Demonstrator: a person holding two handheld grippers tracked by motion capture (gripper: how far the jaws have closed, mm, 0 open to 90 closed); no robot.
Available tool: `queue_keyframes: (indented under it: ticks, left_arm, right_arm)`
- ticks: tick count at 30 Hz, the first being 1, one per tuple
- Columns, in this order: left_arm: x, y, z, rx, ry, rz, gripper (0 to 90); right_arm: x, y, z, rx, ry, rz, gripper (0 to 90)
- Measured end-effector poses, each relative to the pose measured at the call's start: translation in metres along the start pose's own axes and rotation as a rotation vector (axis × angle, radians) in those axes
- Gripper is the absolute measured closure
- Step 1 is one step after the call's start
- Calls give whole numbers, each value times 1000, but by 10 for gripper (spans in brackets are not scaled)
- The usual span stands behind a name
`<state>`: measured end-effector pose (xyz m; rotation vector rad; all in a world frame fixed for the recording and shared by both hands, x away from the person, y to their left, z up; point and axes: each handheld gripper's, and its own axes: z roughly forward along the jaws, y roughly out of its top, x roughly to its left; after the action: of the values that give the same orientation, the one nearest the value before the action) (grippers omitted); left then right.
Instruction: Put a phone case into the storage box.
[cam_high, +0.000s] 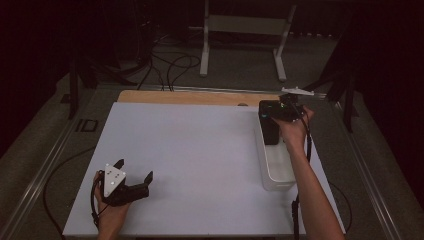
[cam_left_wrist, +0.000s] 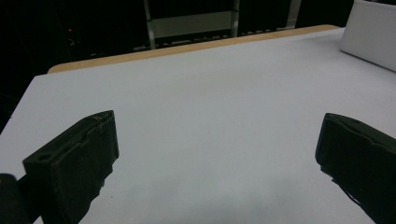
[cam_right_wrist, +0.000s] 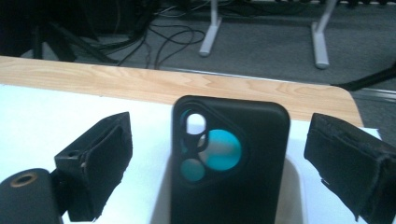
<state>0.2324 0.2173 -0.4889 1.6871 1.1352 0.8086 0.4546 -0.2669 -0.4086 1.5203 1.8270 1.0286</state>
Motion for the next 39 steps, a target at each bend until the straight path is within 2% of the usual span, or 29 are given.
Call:
queue_keyframes:
  ticks: [5, 9, 11, 18, 26, 27, 30, 39]
  left_arm:
    - [0, 0, 0, 0, -2, 1, 0]
    - [-1, 0, 1, 0, -3, -1, 0]
    - [-1, 0, 1, 1, -4, -2, 0]
    - [-1, 0, 1, 1, -6, -2, 0]
    - [-2, 0, 1, 6, -19, -1, 0]
    - [-1, 1, 1, 6, -22, -3, 0]
    - [-1, 1, 1, 9, -32, -3, 0]
    - [1, 3, 0, 7, -47, -7, 0]
  right_arm:
    - [3, 1, -7, -7, 25, -24, 79]
    - [9, 0, -16, -12, 55, -70, 79]
    - [10, -1, -17, -14, 64, -78, 79]
    - [24, -18, -33, -22, 110, -133, 79]
    - [35, -34, -55, -62, 161, -143, 79]
    - [37, -38, -62, -66, 182, -147, 79]
    - [41, -46, -71, -80, 204, -150, 84]
    - [50, -63, -85, -80, 264, -173, 83]
